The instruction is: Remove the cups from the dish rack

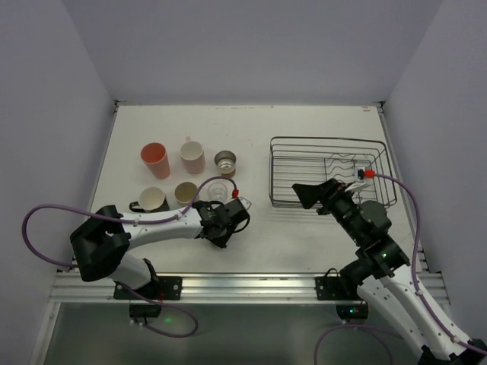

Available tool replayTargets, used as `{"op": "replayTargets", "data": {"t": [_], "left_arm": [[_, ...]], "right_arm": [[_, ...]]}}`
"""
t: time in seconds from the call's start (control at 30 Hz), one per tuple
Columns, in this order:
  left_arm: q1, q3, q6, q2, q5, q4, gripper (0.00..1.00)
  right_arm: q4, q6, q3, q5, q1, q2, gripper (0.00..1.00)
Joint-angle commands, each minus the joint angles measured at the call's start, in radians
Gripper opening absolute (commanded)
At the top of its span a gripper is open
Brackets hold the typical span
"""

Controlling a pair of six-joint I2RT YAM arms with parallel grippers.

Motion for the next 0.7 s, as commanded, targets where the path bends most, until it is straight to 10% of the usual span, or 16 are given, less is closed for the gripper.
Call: {"op": "replayTargets", "data": {"t": [0.0,0.33,0.67], "left_arm": [[0.010,0.027,0.031,-0.002,0.003,0.024,0.31],[0.023,0.096,0.031,-0.054,-0.066,-0.028,0.54],[0.020,0.280,0.081,-0.331,-0.316,0.067,0.96]], "right_arm": [[-0.012,-0.024,0.020,0.045,0.000,-0.002,0.99],[-0.036,-0.040,0.056,0.065,0.001,0.002,0.99],[-0.157,-0.136,0.166,0.212,0.000,-0.056,0.99]]}}
